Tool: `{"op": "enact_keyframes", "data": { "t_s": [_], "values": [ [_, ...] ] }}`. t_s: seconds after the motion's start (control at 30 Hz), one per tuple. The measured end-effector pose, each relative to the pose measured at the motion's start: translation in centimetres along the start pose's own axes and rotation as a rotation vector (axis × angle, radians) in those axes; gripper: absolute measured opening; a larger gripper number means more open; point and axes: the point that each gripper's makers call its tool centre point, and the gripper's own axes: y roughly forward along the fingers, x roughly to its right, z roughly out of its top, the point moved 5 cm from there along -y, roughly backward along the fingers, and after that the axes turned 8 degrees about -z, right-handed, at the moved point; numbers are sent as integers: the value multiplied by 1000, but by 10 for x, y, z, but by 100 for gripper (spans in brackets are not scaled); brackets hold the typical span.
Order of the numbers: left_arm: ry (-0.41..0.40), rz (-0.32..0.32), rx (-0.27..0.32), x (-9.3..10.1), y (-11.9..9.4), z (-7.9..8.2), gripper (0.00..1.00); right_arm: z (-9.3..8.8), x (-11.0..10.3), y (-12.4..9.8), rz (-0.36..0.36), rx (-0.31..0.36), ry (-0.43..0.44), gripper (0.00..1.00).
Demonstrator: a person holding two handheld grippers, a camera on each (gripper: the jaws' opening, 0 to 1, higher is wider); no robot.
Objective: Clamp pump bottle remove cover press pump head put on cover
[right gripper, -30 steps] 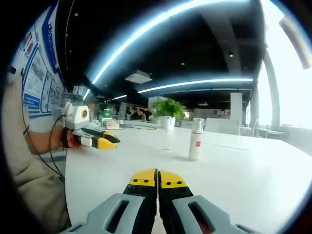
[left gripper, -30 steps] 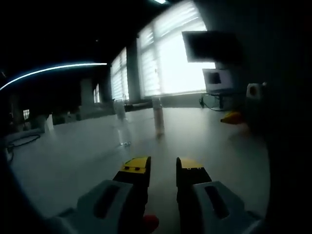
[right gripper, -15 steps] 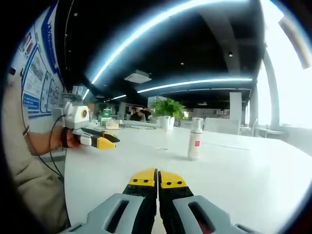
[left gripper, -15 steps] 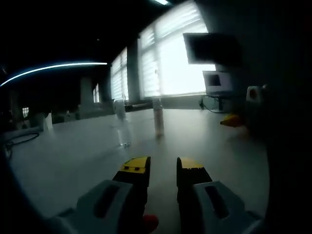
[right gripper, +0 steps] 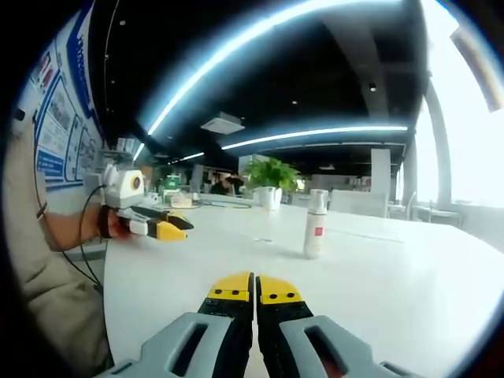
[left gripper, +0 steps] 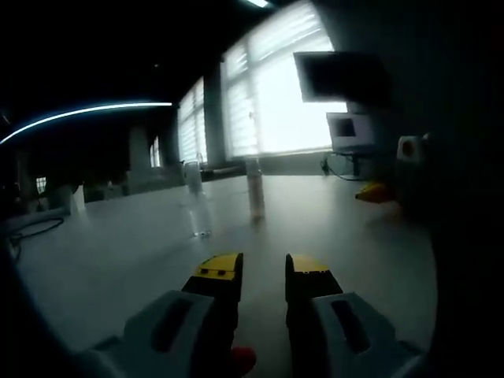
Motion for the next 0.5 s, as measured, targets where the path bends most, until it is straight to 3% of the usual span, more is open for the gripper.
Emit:
{"op": "enact_keyframes", "data": {
  "t_s": [0.5],
  "values": [
    [6,2,0,-1,0,0,13,0,1,0,-1,0,-1,0]
  ]
}}
